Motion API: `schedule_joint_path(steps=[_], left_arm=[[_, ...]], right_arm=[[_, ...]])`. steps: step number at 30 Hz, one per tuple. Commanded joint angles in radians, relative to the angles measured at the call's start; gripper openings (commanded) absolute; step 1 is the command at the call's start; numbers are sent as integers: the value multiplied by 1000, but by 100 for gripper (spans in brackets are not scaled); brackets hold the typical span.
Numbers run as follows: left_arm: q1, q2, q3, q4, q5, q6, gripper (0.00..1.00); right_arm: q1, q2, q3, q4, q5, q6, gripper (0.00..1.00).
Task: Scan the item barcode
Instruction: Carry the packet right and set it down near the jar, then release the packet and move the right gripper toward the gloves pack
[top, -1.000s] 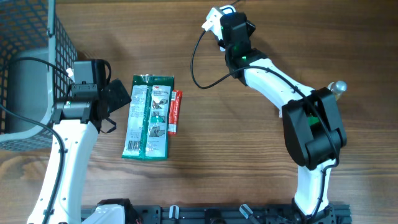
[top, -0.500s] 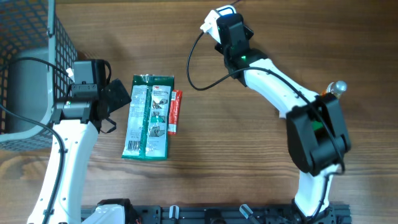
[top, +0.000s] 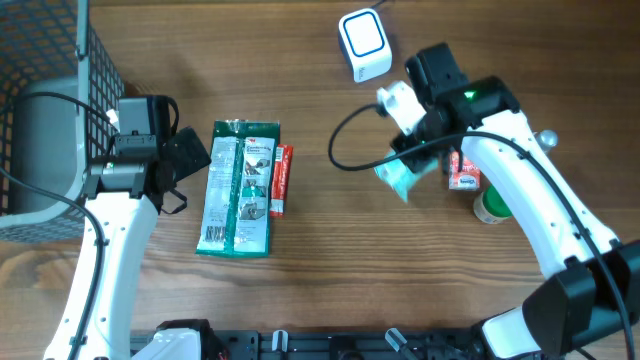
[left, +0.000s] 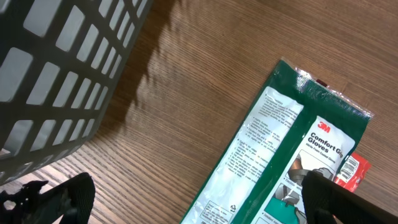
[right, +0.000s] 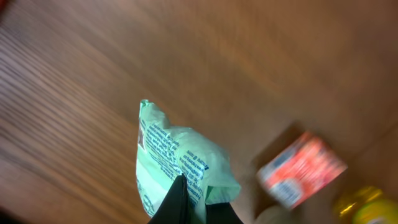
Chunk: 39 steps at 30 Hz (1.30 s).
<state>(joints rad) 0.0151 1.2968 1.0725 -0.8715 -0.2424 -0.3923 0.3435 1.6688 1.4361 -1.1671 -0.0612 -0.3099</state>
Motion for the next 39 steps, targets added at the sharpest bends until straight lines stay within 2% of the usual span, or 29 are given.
schedule_joint_path(steps=[1,3,4,5,6,7,9,13,14,15,16,18,24,28,32,35,39], left_arm=[[4,1,9,2,-13,-13,100],[4,1,9,2,-13,-13,100],[4,1,9,2,-13,-13,100],[4,1,9,2,-13,-13,100],[4,1,9,2,-13,-13,100],[4,1,9,2,-13,-13,100],[4,1,9,2,-13,-13,100],[4,1,9,2,-13,-13,100],[4,1,9,2,-13,-13,100],[4,1,9,2,-13,-13,100],[4,1,9,2,-13,-13,100],[4,1,9,2,-13,-13,100],[4,1,9,2,-13,-13,100],[4,1,9,2,-13,-13,100],[4,1,9,2,-13,-13,100],[4,1,9,2,-13,-13,100],[4,1,9,2,-13,-13,100]], right_arm=[[-35,16,-89,1,61,140,8],[-47,17,-135,41,158,168,11],[-48,18,-153,72,182,182,28],[-48,18,-175,125,185,182,53],[-48,18,-194,179,180,194,56],[-48,19,-226,275,169,250,62],[-47,19,-252,359,153,342,64],[-47,24,-280,465,-17,572,60],[-47,26,-286,472,-64,638,50],[-45,26,-296,476,-67,684,29],[-42,26,-315,491,-61,739,21],[-29,31,-375,541,-16,855,16],[0,43,-486,595,20,914,15],[0,44,-486,498,35,892,19],[0,43,-486,345,193,885,20],[0,42,-481,335,132,864,19],[1,42,-373,317,-79,804,23]])
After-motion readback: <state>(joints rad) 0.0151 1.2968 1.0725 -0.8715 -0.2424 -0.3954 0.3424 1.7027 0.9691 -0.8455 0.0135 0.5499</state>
